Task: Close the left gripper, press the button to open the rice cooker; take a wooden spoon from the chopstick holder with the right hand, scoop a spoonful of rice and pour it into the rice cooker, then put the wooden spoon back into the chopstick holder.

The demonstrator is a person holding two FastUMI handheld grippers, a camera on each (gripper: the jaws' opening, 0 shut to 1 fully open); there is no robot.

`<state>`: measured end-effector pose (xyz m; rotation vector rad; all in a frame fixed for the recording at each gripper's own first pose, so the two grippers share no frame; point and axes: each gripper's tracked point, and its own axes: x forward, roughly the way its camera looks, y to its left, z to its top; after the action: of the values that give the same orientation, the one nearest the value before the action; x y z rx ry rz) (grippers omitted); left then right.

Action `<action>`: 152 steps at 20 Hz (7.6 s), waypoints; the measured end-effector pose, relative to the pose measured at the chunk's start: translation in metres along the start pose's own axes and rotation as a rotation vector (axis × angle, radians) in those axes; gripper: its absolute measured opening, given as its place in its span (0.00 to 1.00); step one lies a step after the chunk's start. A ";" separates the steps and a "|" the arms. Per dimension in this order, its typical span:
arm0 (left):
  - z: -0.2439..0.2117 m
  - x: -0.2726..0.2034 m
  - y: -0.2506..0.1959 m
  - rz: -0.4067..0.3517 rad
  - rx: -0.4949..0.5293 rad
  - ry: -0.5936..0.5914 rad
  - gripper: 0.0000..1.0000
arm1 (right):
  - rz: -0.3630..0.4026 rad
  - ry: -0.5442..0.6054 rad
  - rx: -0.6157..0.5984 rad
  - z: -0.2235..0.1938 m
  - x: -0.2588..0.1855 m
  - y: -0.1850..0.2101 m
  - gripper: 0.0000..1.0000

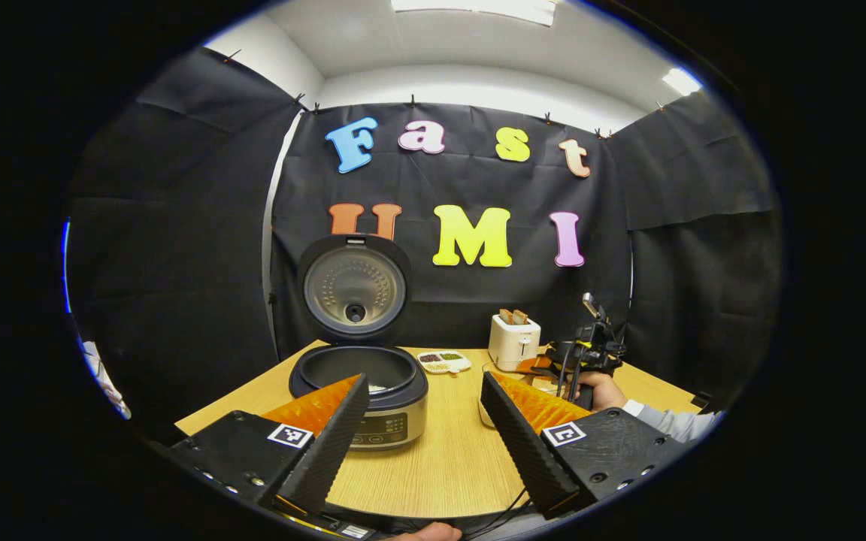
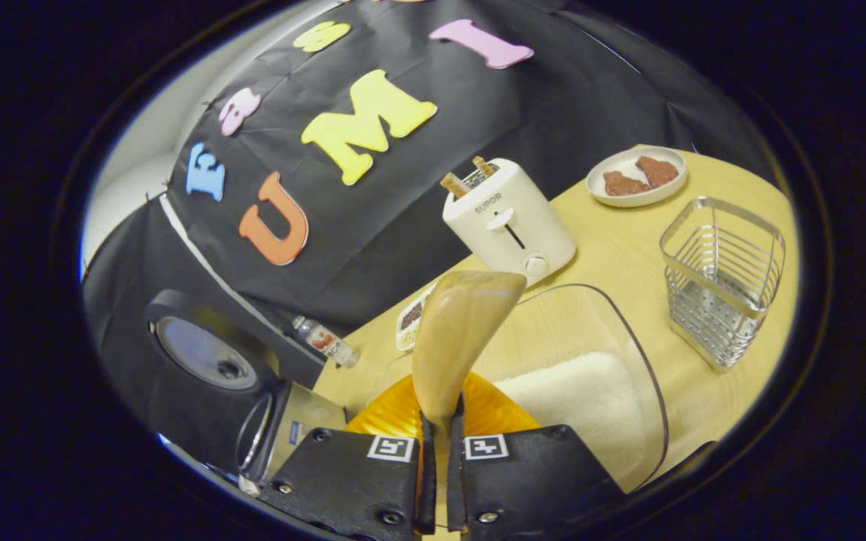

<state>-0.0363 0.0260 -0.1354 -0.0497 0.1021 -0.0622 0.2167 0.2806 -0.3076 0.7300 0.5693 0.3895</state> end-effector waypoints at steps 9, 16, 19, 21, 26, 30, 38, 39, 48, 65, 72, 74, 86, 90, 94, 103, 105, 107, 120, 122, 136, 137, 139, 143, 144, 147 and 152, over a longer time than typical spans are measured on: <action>0.004 -0.004 -0.010 0.014 0.034 0.007 0.96 | 0.087 -0.114 0.445 0.047 -0.041 -0.015 0.11; 0.013 -0.009 -0.024 0.015 0.039 -0.003 0.96 | 0.261 -0.162 0.764 0.081 -0.082 0.021 0.11; 0.017 -0.018 -0.029 0.008 0.060 -0.012 0.96 | 0.288 -0.160 0.725 0.083 -0.093 0.039 0.11; 0.019 -0.024 -0.026 0.007 0.063 -0.016 0.95 | 0.299 -0.165 0.705 0.088 -0.100 0.055 0.11; 0.024 -0.042 -0.008 0.020 0.052 -0.033 0.96 | 0.317 -0.158 0.622 0.074 -0.100 0.108 0.11; 0.022 -0.061 0.002 0.000 0.018 -0.026 0.95 | 0.307 -0.126 0.469 0.048 -0.078 0.164 0.10; 0.018 -0.087 0.038 0.059 0.025 -0.030 0.96 | 0.238 -0.136 0.015 0.005 -0.028 0.262 0.11; 0.017 -0.086 0.038 0.064 0.019 -0.029 0.95 | 0.232 -0.133 -0.051 -0.004 -0.023 0.271 0.11; 0.004 -0.091 0.065 0.105 -0.005 -0.008 0.95 | 0.175 -0.174 -0.517 -0.046 0.012 0.312 0.11; -0.005 -0.087 0.072 0.143 -0.009 0.032 0.95 | 0.231 -0.321 -1.213 -0.098 -0.008 0.364 0.11; 0.001 -0.079 0.058 0.141 0.006 0.032 0.95 | 0.187 -0.323 -1.111 -0.053 -0.038 0.332 0.11; 0.003 -0.076 0.050 0.132 0.008 0.024 0.96 | 0.157 -0.327 -1.087 -0.030 -0.050 0.313 0.11; 0.022 -0.037 -0.021 0.058 0.071 -0.027 0.96 | -0.011 -0.405 -0.949 0.122 -0.128 0.182 0.16; 0.030 -0.020 -0.029 0.060 0.045 -0.042 0.96 | -0.075 -0.432 -0.881 0.171 -0.147 0.131 0.13; 0.035 -0.007 -0.037 0.061 0.030 -0.051 0.96 | -0.147 -0.450 -0.841 0.210 -0.155 0.075 0.17; 0.045 0.013 -0.053 0.056 0.011 -0.099 0.95 | -0.283 -0.380 -0.687 0.218 -0.114 -0.052 0.14; 0.037 0.022 -0.052 0.059 0.007 -0.080 0.95 | -0.300 -0.366 -0.653 0.210 -0.106 -0.072 0.15; 0.036 0.024 -0.049 0.071 0.015 -0.081 0.95 | -0.304 -0.345 -0.623 0.203 -0.099 -0.084 0.16; 0.053 0.059 -0.007 0.132 0.038 -0.105 0.96 | -0.312 -0.450 -0.603 0.213 -0.157 -0.063 0.95; 0.055 0.063 0.004 0.149 0.028 -0.103 0.95 | -0.325 -0.477 -0.628 0.216 -0.177 -0.056 1.00; 0.126 0.098 0.038 0.120 0.024 -0.123 0.95 | -0.278 -0.543 -0.648 0.155 -0.316 0.012 0.95; 0.136 0.105 0.042 0.127 0.019 -0.130 0.95 | -0.285 -0.539 -0.653 0.147 -0.325 0.012 1.00; 0.154 0.118 0.052 0.131 0.015 -0.136 0.95 | -0.289 -0.539 -0.667 0.136 -0.344 0.018 1.00; 0.187 0.157 0.068 0.146 0.036 -0.162 0.96 | -0.246 -0.524 -0.701 0.114 -0.364 0.032 1.00; 0.191 0.169 0.072 0.151 0.052 -0.161 0.96 | -0.247 -0.525 -0.712 0.113 -0.366 0.032 1.00; 0.194 0.214 0.091 0.185 0.089 -0.140 0.95 | -0.237 -0.513 -0.739 0.109 -0.367 0.034 0.94; 0.183 0.280 0.125 0.222 0.057 -0.086 0.96 | -0.243 -0.500 -0.726 0.111 -0.358 0.023 0.94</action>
<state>0.2676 0.1409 0.0114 0.0159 0.0194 0.1590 0.0010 0.0543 -0.0991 0.0395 0.0180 0.1517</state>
